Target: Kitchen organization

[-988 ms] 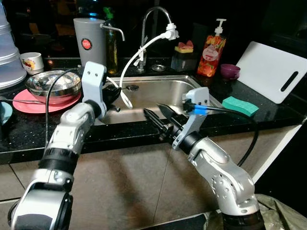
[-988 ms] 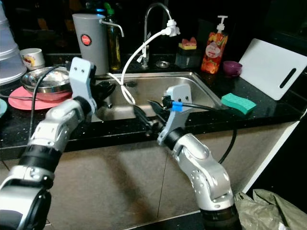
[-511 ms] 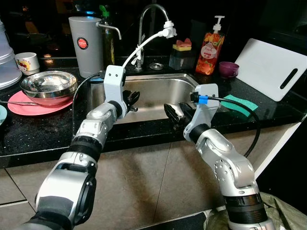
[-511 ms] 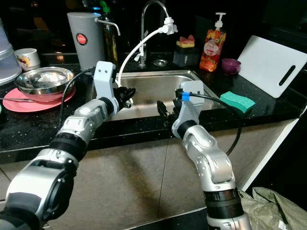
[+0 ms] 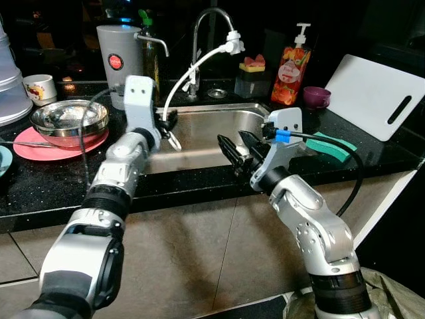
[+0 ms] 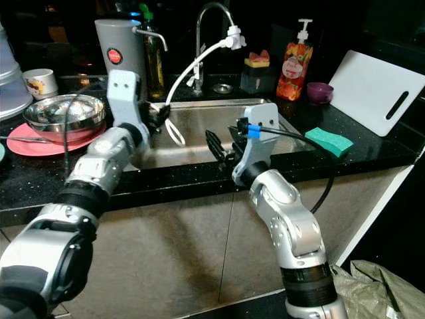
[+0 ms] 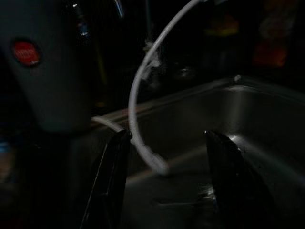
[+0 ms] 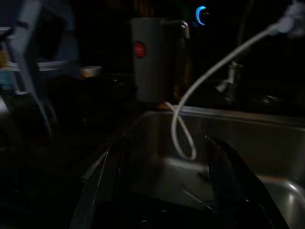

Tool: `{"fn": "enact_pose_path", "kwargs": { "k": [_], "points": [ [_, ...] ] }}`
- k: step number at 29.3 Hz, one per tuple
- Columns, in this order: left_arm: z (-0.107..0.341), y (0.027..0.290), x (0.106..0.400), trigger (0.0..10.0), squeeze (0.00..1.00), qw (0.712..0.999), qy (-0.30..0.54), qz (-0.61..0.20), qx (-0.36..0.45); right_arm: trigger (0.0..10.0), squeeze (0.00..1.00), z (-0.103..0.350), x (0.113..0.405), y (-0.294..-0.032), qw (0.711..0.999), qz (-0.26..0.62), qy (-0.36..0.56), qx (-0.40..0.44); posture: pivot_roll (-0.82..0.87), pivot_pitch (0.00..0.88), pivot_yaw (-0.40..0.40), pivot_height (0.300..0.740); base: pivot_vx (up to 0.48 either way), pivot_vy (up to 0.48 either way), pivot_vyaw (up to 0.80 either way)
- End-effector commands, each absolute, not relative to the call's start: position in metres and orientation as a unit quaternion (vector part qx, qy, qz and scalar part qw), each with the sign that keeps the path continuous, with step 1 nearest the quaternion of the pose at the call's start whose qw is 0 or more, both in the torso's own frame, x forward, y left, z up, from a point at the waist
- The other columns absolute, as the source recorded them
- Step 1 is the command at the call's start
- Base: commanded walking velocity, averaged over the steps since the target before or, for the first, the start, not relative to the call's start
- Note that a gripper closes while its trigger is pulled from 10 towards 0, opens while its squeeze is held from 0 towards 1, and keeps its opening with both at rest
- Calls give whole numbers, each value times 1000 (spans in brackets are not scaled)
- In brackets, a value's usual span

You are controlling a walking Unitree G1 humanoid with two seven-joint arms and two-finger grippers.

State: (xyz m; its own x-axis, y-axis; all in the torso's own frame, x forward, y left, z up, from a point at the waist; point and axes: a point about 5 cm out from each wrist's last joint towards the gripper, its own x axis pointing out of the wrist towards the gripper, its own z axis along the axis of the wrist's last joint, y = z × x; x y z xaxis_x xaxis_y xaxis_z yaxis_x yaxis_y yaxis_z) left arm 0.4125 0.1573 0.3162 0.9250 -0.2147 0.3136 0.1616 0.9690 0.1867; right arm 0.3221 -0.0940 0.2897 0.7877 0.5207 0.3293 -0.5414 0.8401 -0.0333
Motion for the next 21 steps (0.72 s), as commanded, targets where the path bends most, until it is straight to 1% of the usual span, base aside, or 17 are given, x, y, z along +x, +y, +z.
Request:
{"fn": "enact_pose_path", "kwargs": {
  "k": [1,2,3,5,7,9,10,15,17,18,20,21],
  "points": [
    [312,165,408,10000,0,972,-163,-94,137,10000,0,290,316,-94,940,290,-175,30,-14,120,-30,740,0,0,0],
    [312,165,408,10000,0,972,-163,-94,137,10000,0,290,316,-94,940,290,-175,30,-14,120,-30,740,0,0,0],
    [311,171,406,10000,0,970,-159,-88,159,10000,0,289,315,-95,940,291,-176,30,-11,126,-27,740,0,0,0],
    [310,188,403,10000,0,968,-148,-45,196,10000,0,289,313,-98,940,289,-179,30,-4,129,-27,740,0,0,0],
    [309,201,401,10000,0,969,-140,-9,204,10000,0,289,313,-100,940,287,-180,31,5,132,-33,740,0,0,0],
    [305,223,399,10000,0,973,-124,57,187,10000,0,288,313,-101,941,285,-180,33,5,132,-33,740,0,0,0],
    [305,223,399,10000,0,973,-124,57,187,10000,0,288,313,-101,941,285,-180,33,5,132,-33,740,0,0,0],
    [302,247,394,10000,0,969,-118,136,172,10000,0,291,313,-99,937,294,-186,35,4,131,-40,740,0,0,0],
    [303,250,392,10000,0,967,-118,147,169,10000,0,292,312,-99,936,295,-188,35,4,131,-40,740,0,0,0],
    [304,257,388,10000,0,965,-118,170,160,10000,0,294,310,-99,935,298,-191,36,4,131,-40,740,0,0,0],
    [303,260,386,10000,0,964,-116,183,152,10000,0,294,310,-99,934,299,-192,37,7,130,-39,740,0,0,0],
    [302,265,383,10000,0,961,-113,205,144,10000,0,294,309,-99,934,299,-192,37,10,130,-39,740,0,0,0]
  ]
}}
